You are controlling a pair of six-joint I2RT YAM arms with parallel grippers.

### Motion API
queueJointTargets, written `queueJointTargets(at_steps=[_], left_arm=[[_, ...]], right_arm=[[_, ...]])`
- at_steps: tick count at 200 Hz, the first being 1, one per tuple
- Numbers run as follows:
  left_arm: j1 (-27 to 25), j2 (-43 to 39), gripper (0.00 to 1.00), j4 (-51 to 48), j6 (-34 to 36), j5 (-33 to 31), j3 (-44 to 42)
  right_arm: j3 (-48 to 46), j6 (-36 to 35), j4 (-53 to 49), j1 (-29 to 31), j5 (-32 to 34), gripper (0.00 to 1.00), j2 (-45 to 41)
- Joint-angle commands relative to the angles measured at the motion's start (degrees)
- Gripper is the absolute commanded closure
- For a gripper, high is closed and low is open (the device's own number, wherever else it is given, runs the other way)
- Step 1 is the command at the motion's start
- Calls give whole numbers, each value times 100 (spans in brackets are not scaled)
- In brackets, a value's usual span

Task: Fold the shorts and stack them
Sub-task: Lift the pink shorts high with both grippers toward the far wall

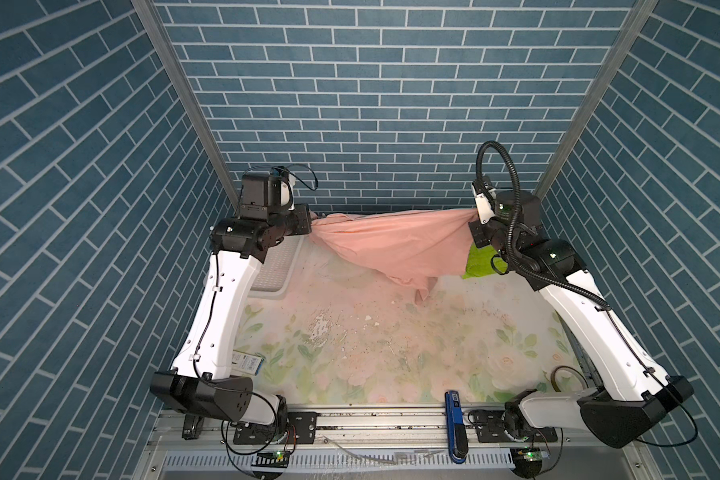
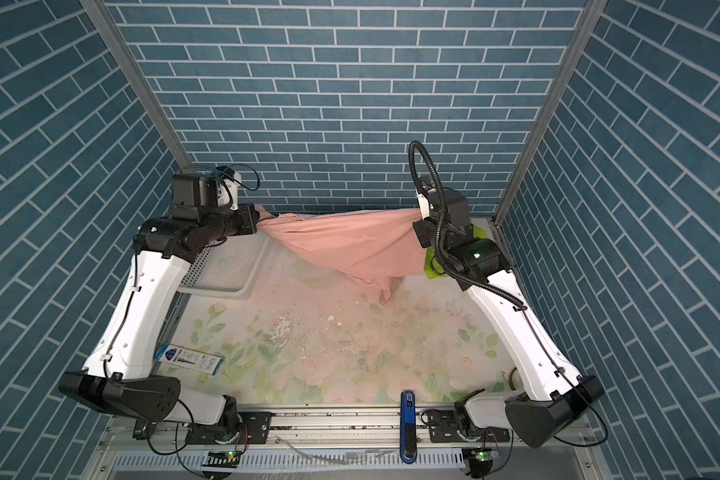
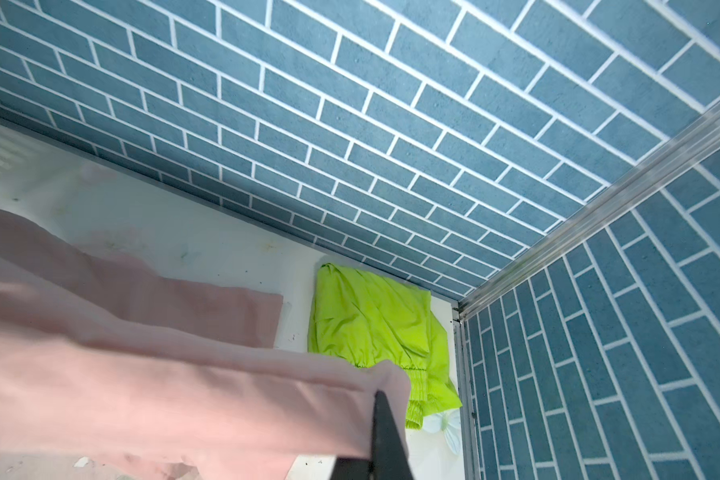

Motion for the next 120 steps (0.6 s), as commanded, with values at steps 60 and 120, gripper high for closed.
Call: queueJointTargets(at_steps=[60, 120], left_arm=[[-109, -1312, 100, -2139, -352, 266, 220], [-426, -562, 100, -1562, -369, 297, -675]], right_arm=[[-267, 1625, -2248, -43, -1807, 100, -1980], [-144, 1362, -2292, -160, -1094, 100, -293]])
